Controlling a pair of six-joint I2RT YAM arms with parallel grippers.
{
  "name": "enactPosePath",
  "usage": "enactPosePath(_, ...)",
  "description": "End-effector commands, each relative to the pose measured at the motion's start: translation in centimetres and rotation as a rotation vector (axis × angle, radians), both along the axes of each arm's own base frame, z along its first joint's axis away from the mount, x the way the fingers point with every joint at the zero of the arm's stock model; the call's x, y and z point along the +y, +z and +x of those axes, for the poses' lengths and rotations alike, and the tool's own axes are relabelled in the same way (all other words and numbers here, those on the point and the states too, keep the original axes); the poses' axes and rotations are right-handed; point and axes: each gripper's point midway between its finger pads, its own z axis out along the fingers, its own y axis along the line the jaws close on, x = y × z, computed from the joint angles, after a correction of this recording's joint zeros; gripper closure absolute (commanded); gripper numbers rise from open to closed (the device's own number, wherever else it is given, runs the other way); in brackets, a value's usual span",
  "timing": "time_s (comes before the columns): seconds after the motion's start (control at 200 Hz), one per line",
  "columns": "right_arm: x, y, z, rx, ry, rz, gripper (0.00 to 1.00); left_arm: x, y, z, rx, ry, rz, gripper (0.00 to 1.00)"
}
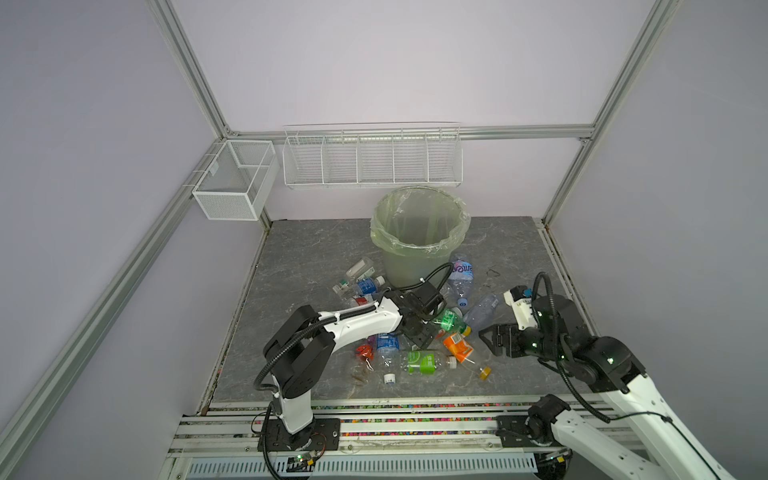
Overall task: Throw the plastic bottles in the bin
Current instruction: 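Grasp a clear bottle in the pile with the left gripper while the right draws back, then lift the clear bottle with the left gripper over the bin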
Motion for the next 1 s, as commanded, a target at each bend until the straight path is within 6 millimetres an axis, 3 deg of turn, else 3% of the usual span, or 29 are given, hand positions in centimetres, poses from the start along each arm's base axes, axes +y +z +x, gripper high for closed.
enactPosePath(0.0,0.4,-0.2,0.0,0.004,0.004,0.020,0.12,-0.1,-0.3,0.0,-0.001,-0.033,0.035,0.24)
enactPosePath(0.31,0.2,-0.1,0.0,-0.003,-0.005,0.020,0.12,0.2,0.6,0.8,-0.058,-0.043,0.079,0.38)
enactPosePath(0.745,-0.4,0.0,-0.2,-0.014,-0.022,0.009,0.12,1.2,6.5,1.1,-0.186,-0.059,0.119,0.45)
enactPosePath(1.0,-0.9,0.0,-0.3,-0.016,-0.040,-0.010,0.12,2.1,8.5,0.6,-0.223,-0.065,0.149,0.46)
